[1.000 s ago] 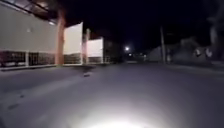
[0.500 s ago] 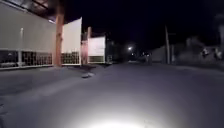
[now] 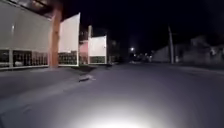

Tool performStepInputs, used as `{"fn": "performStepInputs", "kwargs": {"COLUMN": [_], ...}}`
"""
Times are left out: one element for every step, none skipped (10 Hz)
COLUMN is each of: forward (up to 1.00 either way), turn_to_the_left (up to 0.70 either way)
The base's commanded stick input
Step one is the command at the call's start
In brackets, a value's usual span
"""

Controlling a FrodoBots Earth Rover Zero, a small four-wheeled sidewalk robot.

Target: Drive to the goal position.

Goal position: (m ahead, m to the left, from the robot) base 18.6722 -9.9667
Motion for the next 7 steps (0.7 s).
{"fn": "performStepInputs", "kwargs": {"forward": [1.0,1.0,1.0,1.0,1.0,1.0,1.0], "turn_to_the_left": [-0.4,-0.4,-0.4,-0.08,0.0,0.0,0.0]}}
